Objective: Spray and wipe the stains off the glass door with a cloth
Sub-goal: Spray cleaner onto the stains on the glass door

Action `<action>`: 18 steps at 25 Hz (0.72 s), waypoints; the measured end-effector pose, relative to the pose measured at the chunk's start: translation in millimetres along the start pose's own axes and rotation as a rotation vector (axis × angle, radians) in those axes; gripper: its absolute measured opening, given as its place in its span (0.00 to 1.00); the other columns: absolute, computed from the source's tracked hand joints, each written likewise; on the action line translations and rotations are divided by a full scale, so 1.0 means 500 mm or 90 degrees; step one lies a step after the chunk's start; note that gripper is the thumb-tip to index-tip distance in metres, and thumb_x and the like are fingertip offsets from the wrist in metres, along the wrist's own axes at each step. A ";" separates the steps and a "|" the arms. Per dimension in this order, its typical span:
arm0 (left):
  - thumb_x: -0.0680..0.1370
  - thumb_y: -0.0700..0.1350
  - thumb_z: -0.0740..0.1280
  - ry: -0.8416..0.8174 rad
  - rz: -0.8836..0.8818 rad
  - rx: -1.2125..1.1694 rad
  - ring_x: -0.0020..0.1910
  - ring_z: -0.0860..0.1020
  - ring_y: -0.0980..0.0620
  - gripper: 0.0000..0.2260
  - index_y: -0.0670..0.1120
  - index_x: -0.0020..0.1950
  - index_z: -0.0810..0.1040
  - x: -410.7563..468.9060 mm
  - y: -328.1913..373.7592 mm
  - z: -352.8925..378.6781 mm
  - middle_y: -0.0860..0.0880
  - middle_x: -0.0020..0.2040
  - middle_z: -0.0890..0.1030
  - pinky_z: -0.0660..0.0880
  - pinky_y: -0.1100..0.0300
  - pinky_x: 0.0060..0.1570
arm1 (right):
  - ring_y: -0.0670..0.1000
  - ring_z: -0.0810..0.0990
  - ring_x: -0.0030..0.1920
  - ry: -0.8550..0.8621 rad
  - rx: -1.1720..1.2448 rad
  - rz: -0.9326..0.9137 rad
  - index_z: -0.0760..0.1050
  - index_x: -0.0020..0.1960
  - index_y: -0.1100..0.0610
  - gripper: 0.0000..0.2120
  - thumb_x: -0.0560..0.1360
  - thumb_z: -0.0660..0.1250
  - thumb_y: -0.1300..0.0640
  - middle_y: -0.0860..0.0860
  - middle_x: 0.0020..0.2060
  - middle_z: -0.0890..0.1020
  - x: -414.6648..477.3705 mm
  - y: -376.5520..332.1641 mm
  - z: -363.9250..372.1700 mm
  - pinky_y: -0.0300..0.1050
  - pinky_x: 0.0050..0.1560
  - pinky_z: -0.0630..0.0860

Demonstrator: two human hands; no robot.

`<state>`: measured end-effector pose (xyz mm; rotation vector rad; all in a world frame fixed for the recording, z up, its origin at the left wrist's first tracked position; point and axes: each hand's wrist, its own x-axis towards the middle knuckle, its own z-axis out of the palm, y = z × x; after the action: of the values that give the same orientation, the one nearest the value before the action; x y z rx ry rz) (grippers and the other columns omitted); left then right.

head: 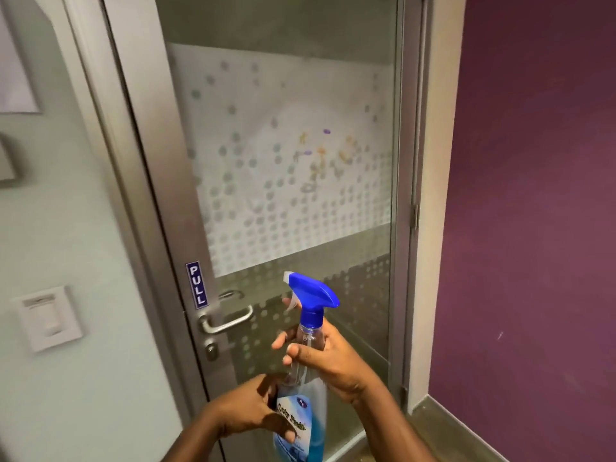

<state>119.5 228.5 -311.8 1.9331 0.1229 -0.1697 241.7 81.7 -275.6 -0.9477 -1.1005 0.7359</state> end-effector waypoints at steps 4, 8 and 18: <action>0.65 0.44 0.81 0.027 0.018 0.083 0.74 0.65 0.62 0.53 0.45 0.80 0.49 0.148 0.019 -0.042 0.54 0.77 0.63 0.67 0.64 0.71 | 0.54 0.80 0.41 -0.016 0.009 -0.014 0.65 0.70 0.53 0.29 0.73 0.72 0.59 0.59 0.49 0.81 0.079 0.014 -0.143 0.49 0.49 0.77; 0.68 0.47 0.79 0.075 0.055 0.140 0.76 0.62 0.63 0.48 0.58 0.77 0.51 0.331 0.049 -0.092 0.62 0.76 0.60 0.64 0.59 0.75 | 0.52 0.79 0.39 -0.020 0.002 -0.013 0.70 0.66 0.53 0.24 0.73 0.73 0.55 0.58 0.44 0.81 0.201 0.010 -0.302 0.51 0.46 0.78; 0.68 0.47 0.79 0.533 -0.060 0.183 0.64 0.77 0.52 0.25 0.49 0.63 0.75 0.542 0.165 -0.304 0.53 0.61 0.78 0.73 0.65 0.59 | 0.53 0.79 0.36 0.011 -0.054 -0.054 0.71 0.66 0.48 0.24 0.73 0.72 0.59 0.52 0.36 0.78 0.464 -0.026 -0.526 0.48 0.44 0.80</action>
<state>408.8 341.7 -230.0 2.1711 0.7772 0.6025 562.4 209.4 -213.7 -0.9715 -1.1573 0.6153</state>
